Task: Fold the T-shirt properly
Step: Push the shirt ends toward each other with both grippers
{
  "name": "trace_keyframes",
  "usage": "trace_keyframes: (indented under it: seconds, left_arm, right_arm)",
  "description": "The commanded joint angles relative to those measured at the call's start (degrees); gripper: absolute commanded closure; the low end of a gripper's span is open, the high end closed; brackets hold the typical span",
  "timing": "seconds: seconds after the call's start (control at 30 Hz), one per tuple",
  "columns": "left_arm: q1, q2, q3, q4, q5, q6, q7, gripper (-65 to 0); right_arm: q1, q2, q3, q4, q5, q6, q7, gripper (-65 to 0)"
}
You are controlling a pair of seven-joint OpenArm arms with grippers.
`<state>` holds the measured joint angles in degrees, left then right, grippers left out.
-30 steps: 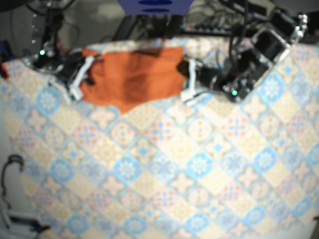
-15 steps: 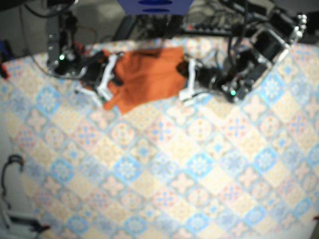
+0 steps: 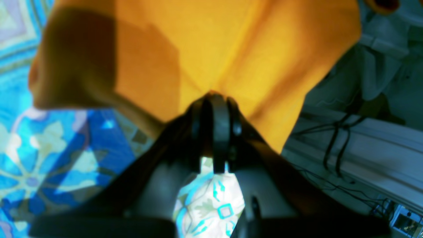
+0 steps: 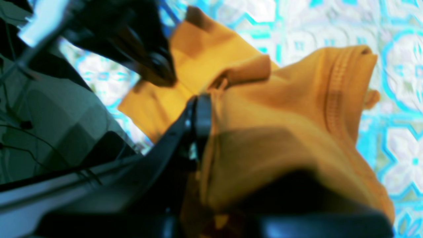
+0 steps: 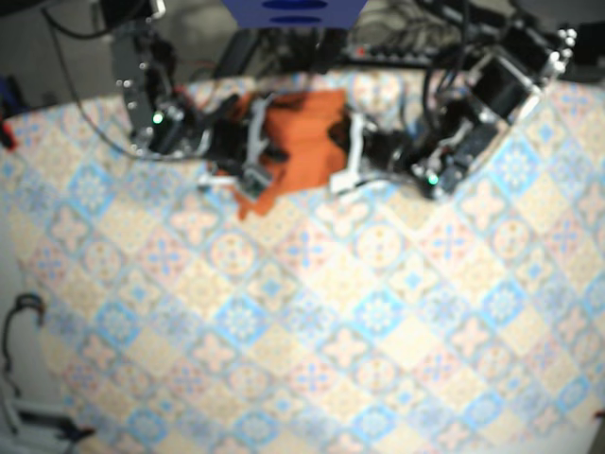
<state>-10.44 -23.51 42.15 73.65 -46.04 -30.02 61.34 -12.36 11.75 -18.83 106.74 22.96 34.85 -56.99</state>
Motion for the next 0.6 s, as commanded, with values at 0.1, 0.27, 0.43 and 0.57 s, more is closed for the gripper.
trace_keyframes:
  seconds: [0.1,0.27,0.43,0.57]
  left_arm:
    - [-0.4,-0.1,-0.2,0.0,3.4,1.7,-0.2,-4.9]
    - [-0.4,-0.3,-0.2,0.0,3.4,1.7,-0.1,-4.9]
    - [-0.4,-0.4,-0.2,0.0,3.4,1.7,-0.1,-4.9]
    - [-0.4,-0.4,-0.2,0.0,3.4,1.7,-0.1,-4.9]
  right_arm:
    - [0.5,0.3,0.1,0.3,0.9,0.3,1.1,-1.6]
    - [0.5,0.3,-0.2,-2.0,0.9,0.3,3.0,-1.6]
    - [1.3,0.3,-3.7,-4.6,0.9,0.3,3.3,-1.6]
    - [2.5,0.3,-7.4,-7.4,0.9,0.3,6.5,-1.7]
